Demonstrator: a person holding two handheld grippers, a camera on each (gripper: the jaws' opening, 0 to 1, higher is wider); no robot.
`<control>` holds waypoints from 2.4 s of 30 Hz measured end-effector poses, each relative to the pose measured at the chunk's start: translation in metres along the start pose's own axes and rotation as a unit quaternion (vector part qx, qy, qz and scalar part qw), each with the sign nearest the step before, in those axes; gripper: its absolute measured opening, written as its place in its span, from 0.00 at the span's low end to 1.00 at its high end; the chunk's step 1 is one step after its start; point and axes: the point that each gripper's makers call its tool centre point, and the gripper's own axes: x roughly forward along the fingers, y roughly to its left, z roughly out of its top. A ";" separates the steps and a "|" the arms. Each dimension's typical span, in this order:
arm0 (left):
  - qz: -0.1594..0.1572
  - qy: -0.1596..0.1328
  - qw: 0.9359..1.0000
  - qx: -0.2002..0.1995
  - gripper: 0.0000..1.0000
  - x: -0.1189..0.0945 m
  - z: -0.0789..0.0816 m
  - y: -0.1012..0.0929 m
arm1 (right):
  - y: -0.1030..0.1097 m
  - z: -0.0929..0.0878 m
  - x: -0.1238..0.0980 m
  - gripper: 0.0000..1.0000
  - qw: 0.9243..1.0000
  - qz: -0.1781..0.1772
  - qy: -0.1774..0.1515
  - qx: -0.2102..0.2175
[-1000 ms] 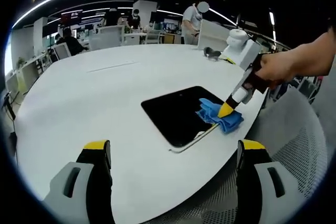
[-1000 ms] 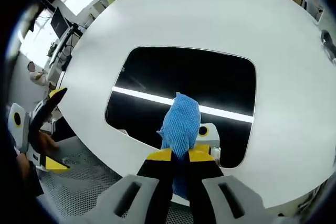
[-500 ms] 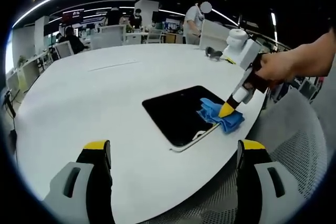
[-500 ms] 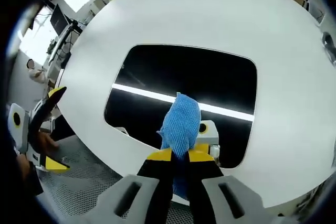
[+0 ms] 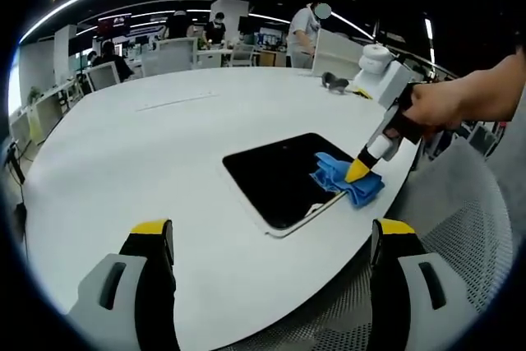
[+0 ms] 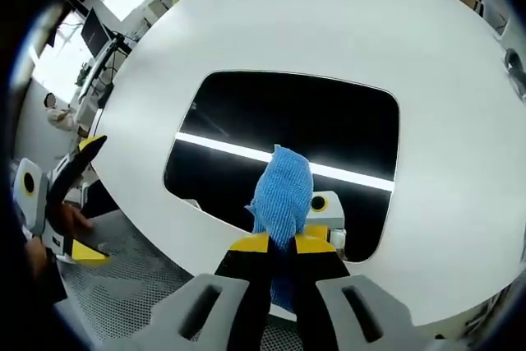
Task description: Wipe the mirror surface with the cleaning cloth until all visible marks leave the cleaned area.
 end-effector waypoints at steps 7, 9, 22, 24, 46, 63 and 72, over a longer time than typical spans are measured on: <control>-0.001 0.002 1.000 -0.001 0.99 0.001 -0.001 0.001 | -0.006 -0.001 -0.002 0.03 1.000 0.000 0.000 0.005; -0.001 0.001 1.000 -0.002 0.99 0.000 -0.001 0.000 | -0.009 -0.002 -0.004 0.03 1.000 -0.001 0.000 0.007; -0.003 -0.001 1.000 -0.006 0.99 0.001 0.000 -0.001 | -0.022 -0.006 -0.009 0.03 1.000 -0.005 0.000 0.017; -0.003 0.000 1.000 -0.006 0.99 0.001 0.000 -0.001 | -0.024 -0.007 -0.010 0.03 1.000 -0.005 -0.002 0.019; -0.004 -0.001 1.000 -0.007 0.99 0.000 -0.001 0.001 | -0.038 -0.009 -0.012 0.03 1.000 -0.012 0.001 0.025; -0.005 0.001 1.000 -0.008 0.99 0.001 -0.001 0.000 | -0.043 -0.005 -0.010 0.03 0.999 -0.014 0.001 0.030; -0.005 -0.001 1.000 -0.009 0.99 0.001 0.000 0.000 | -0.046 0.005 -0.008 0.03 0.999 -0.022 -0.001 0.027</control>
